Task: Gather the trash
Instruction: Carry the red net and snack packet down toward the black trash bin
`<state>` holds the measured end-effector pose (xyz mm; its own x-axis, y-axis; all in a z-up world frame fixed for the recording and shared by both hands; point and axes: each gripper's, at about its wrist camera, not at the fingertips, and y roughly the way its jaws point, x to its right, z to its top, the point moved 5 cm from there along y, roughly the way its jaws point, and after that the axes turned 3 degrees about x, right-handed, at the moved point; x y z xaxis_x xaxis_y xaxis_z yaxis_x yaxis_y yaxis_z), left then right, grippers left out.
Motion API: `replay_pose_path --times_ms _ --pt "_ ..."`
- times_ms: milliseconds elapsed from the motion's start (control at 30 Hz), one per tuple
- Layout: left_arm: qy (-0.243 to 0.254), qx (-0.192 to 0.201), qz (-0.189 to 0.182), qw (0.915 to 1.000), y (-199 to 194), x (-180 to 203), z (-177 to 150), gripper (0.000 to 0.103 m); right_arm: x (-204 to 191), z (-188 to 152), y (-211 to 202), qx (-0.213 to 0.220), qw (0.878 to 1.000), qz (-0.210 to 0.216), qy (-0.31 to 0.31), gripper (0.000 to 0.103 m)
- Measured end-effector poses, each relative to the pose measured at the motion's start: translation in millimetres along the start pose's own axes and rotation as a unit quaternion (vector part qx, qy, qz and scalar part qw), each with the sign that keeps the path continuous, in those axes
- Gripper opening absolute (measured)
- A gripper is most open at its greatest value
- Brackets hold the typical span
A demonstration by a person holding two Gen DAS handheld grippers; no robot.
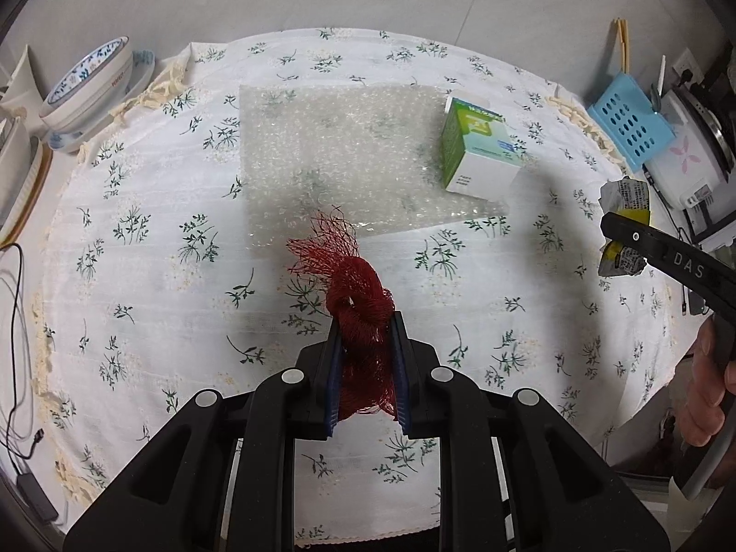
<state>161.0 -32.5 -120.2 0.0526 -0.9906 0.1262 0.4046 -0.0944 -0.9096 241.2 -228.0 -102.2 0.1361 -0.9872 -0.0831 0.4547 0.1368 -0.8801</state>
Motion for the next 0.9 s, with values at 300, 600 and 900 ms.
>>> replay_pose_path --times_ms 300,600,900 --pt "0.006 0.003 -0.005 1.0000 -9 8 -13 0.018 -6 -19 -27 0.015 1.000 0.005 -0.007 0.028" --pt "0.011 0.012 -0.013 0.9998 -25 19 -28 0.018 -7 -44 -48 0.023 1.000 0.013 -0.009 0.028" --pt "0.012 0.016 -0.017 0.9997 -39 30 -49 0.018 -4 -68 -64 0.026 0.999 0.019 -0.012 0.028"
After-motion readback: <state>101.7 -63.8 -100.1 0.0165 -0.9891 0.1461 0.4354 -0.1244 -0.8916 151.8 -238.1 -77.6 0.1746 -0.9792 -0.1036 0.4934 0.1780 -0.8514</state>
